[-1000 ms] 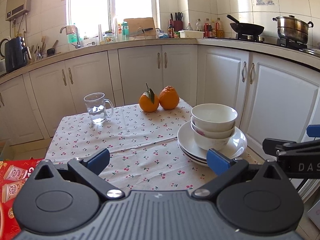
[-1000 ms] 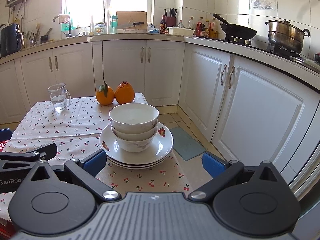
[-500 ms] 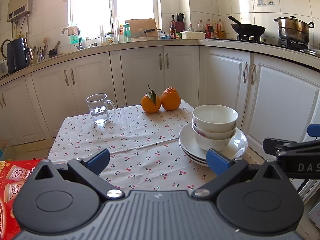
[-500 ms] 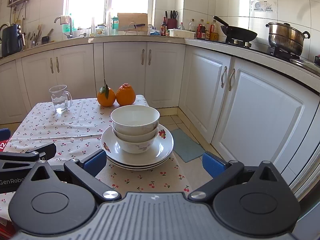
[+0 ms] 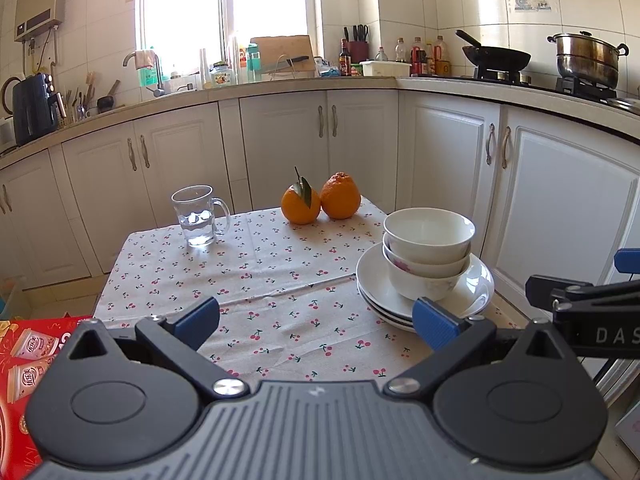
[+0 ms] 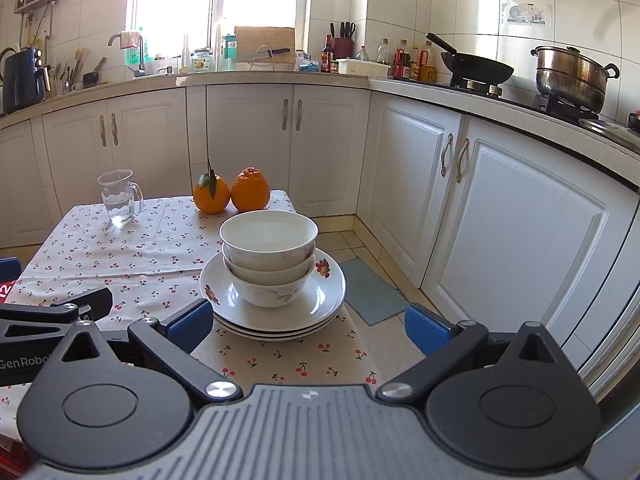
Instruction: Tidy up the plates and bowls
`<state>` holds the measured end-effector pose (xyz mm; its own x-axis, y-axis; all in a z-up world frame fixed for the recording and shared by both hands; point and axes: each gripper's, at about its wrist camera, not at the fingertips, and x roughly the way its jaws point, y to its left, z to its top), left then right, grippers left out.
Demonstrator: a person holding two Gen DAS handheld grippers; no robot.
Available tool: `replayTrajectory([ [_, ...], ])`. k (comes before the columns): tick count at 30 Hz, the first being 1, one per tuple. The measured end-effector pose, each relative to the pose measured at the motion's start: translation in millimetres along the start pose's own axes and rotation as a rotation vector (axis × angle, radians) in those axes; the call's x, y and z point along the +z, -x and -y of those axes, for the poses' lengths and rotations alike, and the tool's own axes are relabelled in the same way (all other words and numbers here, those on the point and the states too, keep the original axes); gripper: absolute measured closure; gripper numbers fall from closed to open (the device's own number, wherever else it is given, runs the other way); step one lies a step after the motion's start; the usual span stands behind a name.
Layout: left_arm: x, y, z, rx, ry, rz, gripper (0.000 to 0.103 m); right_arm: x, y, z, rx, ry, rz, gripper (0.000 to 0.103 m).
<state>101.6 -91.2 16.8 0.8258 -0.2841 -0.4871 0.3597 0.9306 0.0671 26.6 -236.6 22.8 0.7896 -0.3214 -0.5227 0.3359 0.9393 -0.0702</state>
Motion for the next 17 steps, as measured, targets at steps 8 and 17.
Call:
replayTrajectory([
  [8, 0.0, -0.8, 1.4, -0.003, 0.002, -0.004, 0.001, -0.2, 0.3, -0.4, -0.004, 0.004, 0.002, 0.0],
  [17, 0.8, -3.1, 0.2, -0.007, 0.004, -0.009, 0.001, 1.5, -1.0, -1.2, -0.01, 0.009, 0.002, 0.0],
])
